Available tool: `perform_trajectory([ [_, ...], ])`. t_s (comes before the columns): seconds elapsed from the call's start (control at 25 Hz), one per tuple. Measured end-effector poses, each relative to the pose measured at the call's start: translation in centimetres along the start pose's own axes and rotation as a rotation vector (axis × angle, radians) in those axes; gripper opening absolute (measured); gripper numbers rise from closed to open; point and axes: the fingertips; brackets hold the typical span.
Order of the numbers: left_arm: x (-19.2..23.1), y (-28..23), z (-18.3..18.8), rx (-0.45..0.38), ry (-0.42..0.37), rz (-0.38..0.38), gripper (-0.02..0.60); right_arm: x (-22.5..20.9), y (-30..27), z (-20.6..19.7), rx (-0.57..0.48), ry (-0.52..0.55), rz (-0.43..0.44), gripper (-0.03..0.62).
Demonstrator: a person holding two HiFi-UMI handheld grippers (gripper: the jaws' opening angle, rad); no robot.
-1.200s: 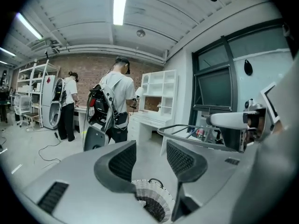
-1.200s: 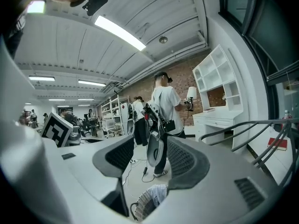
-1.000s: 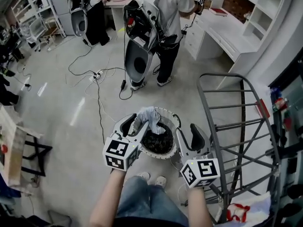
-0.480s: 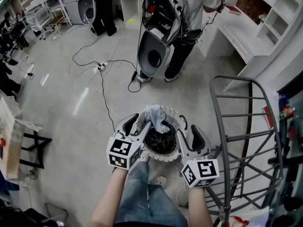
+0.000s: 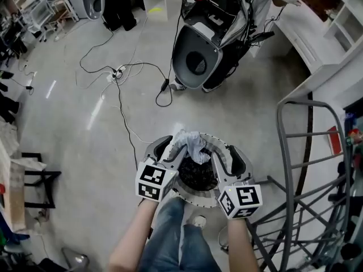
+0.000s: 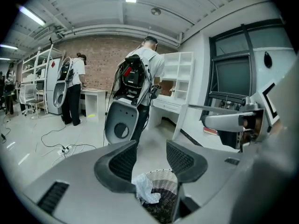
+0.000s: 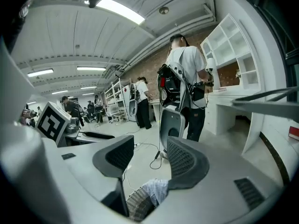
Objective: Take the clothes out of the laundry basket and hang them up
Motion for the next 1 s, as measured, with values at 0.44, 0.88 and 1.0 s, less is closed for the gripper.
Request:
perform_trajectory([
  [0.44, 2.3, -19.5, -5.4, 0.157, 0.068, -0.011, 0.210, -12.0, -15.9, -9.1, 0.187, 0.001, 0.023, 0.206],
  [0.88, 5.3, -31.9, -14.1, 0.252, 0.092, -0.043, 0.209, -13.6, -30.2, -21.4, 0.365, 0.074, 0.088, 0.201],
  [1.0, 6.0, -33.1, -15.2, 0.257, 0.089, -0.045, 0.209, -13.9, -32.7, -24.4, 0.409, 0.095, 0.085, 0.195],
])
Point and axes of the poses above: the fingertips, and each gripper's own axes: y backward along the fingers, x to its left, z out of its top, and after that the axes turned 12 degrees about x, right-handed
